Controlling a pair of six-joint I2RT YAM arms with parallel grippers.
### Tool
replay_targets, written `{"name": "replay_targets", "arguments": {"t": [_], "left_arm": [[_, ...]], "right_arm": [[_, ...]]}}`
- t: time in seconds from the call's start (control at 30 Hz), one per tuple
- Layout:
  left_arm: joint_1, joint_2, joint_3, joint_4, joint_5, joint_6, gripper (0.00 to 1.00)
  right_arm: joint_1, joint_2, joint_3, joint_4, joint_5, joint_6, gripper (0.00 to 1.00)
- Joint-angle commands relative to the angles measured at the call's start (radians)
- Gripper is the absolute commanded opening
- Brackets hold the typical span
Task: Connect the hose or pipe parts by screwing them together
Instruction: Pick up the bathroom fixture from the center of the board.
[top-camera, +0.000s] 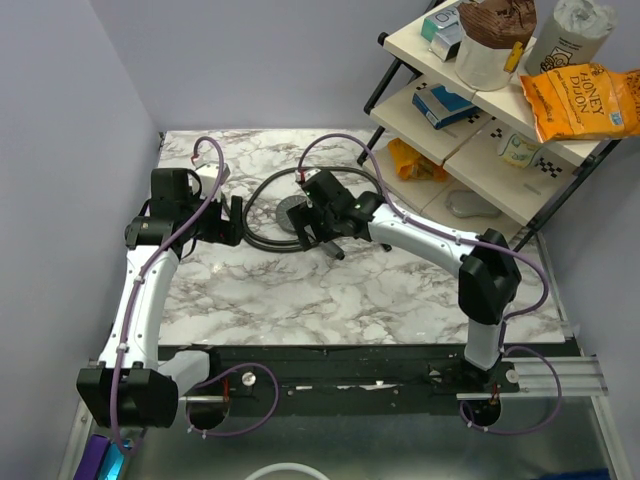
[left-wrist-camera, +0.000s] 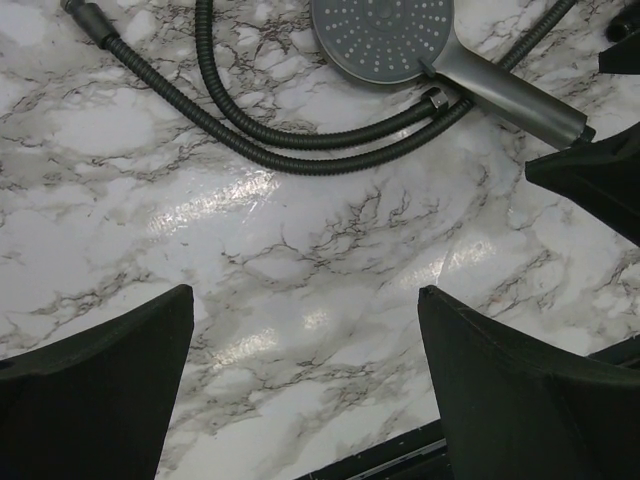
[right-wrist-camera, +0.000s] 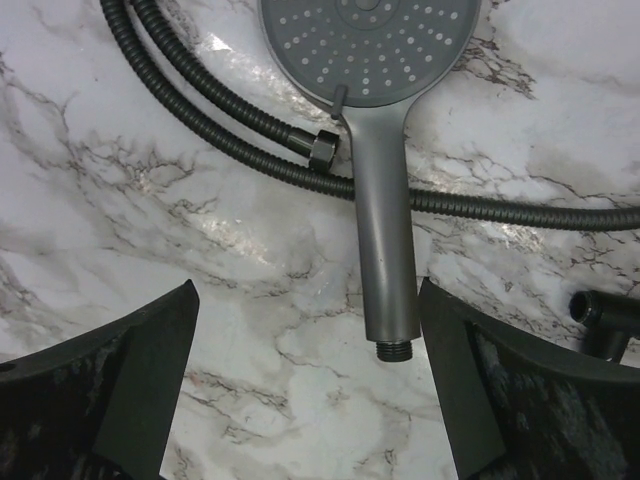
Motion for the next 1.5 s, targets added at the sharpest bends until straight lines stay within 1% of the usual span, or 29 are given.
{"name": "replay_targets", "arguments": {"t": [0.0, 0.37, 0.43, 0.47, 0.6, 0.73, 0.93, 0.97, 1.03, 1.07, 1.13, 1.17, 1.37, 1.47], "left_arm": [[0.032, 0.015, -0.004, 0.011, 0.049, -0.006, 0.99], [0.076, 0.007, -0.049, 0.027, 0.072, 0.032, 0.99], [0.101, 0.004, -0.059, 0.037, 0.075, 0.031, 0.99], [0.112, 0.007, -0.072, 0.039, 0.102, 0.035, 0.99], [0.150, 0.021, -0.085, 0.022, 0.141, 0.046, 0.99], [0.170, 0.019, -0.095, 0.020, 0.153, 0.054, 0.99], [0.173, 0.019, -0.118, 0.020, 0.179, 0.063, 0.99], [0.176, 0.019, -0.122, 0.019, 0.184, 0.064, 0.99], [0.176, 0.015, -0.125, 0.019, 0.184, 0.067, 0.99], [0.176, 0.012, -0.130, 0.019, 0.185, 0.069, 0.99], [0.176, 0.006, -0.135, 0.020, 0.185, 0.070, 0.99], [0.179, 0.004, -0.139, 0.020, 0.187, 0.072, 0.99], [0.178, 0.006, -0.150, 0.033, 0.201, 0.054, 0.99], [0.179, 0.004, -0.148, 0.039, 0.208, 0.037, 0.99]], "right_arm": [[-0.004, 0.022, 0.006, 0.004, 0.106, -0.034, 0.97], [-0.003, 0.094, -0.067, 0.022, 0.134, -0.048, 0.88], [-0.002, 0.107, -0.084, 0.026, 0.137, -0.044, 0.87], [-0.002, 0.111, -0.087, 0.026, 0.137, -0.044, 0.85], [-0.003, 0.124, -0.107, 0.036, 0.139, -0.043, 0.80], [-0.004, 0.137, -0.097, 0.039, 0.125, -0.046, 0.73], [-0.004, 0.185, -0.052, 0.027, 0.096, -0.048, 0.58], [-0.004, 0.193, -0.044, 0.023, 0.093, -0.046, 0.50], [-0.003, 0.213, -0.032, 0.015, 0.082, -0.041, 0.40], [-0.004, 0.216, -0.031, 0.012, 0.080, -0.035, 0.27], [-0.003, 0.213, -0.035, 0.013, 0.077, -0.028, 0.14], [-0.004, 0.199, -0.037, 0.012, 0.080, -0.015, 0.01], [-0.004, 0.112, -0.046, 0.030, 0.115, 0.050, 0.01], [-0.002, 0.047, -0.040, 0.055, 0.090, 0.089, 0.01]]}}
